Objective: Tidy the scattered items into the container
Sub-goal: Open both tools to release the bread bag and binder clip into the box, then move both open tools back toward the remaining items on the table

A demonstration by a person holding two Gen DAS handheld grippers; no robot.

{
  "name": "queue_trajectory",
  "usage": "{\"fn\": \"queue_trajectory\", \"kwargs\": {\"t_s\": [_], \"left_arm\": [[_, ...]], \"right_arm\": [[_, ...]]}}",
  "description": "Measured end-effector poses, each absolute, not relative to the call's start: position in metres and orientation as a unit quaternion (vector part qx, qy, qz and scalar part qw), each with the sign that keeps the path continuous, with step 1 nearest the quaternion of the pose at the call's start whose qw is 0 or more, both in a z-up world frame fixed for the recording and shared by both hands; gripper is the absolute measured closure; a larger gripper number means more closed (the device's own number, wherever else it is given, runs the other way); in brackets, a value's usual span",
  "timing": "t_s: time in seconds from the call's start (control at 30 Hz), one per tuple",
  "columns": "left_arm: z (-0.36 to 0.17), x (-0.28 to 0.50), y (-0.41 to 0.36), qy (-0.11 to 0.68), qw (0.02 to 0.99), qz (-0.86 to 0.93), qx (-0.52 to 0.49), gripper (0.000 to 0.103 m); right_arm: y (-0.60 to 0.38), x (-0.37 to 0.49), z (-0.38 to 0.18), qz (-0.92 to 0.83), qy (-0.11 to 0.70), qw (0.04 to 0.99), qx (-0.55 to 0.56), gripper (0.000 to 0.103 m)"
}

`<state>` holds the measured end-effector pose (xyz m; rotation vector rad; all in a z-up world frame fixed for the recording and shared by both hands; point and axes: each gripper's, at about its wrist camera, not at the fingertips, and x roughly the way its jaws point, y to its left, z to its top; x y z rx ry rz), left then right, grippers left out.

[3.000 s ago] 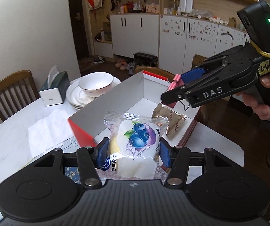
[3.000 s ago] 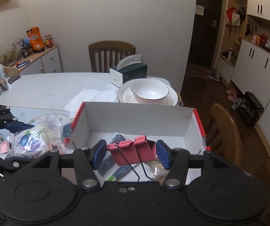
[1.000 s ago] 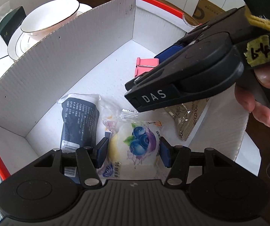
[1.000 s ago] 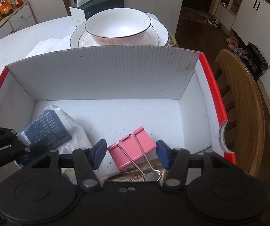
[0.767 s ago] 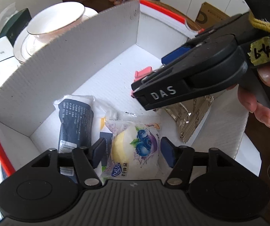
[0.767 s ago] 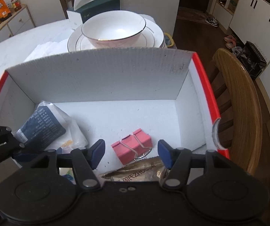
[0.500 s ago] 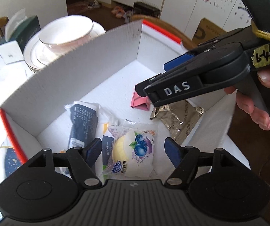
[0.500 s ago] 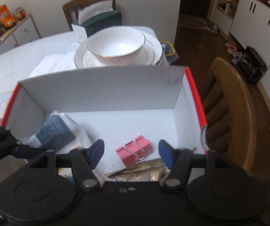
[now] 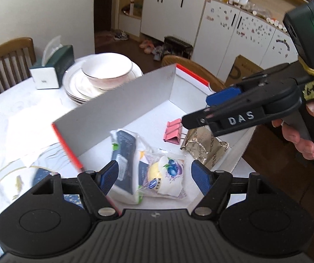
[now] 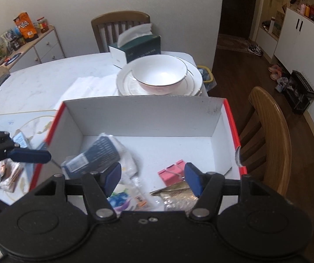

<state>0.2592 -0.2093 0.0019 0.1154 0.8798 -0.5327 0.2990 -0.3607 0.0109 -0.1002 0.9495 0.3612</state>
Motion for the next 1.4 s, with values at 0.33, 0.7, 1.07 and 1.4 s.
{"fn": "queue_trajectory", "kwargs": {"t_s": [0.33, 0.7, 1.07, 1.4], "left_arm": [[0.019, 0.233, -0.169, 0.400, 0.881, -0.251, 0.017, 0.031], [0.027, 0.206, -0.116, 0.382, 0.893, -0.238, 0.007, 0.031], [0.027, 0.172, -0.036, 0.368, 0.908, -0.199, 0.007, 0.030], [0.010, 0.144, 0.041, 0.376, 0.911, -0.169, 0.004, 0.026]], "right_arm": [[-0.337, 0.256, 0.026, 0.184, 0.432, 0.883, -0.032, 0.040], [-0.285, 0.215, 0.031, 0.198, 0.415, 0.888, -0.023, 0.040], [-0.207, 0.184, 0.020, 0.233, 0.420, 0.877, -0.029, 0.036], [-0.150, 0.164, 0.012, 0.259, 0.415, 0.872, -0.038, 0.025]]}}
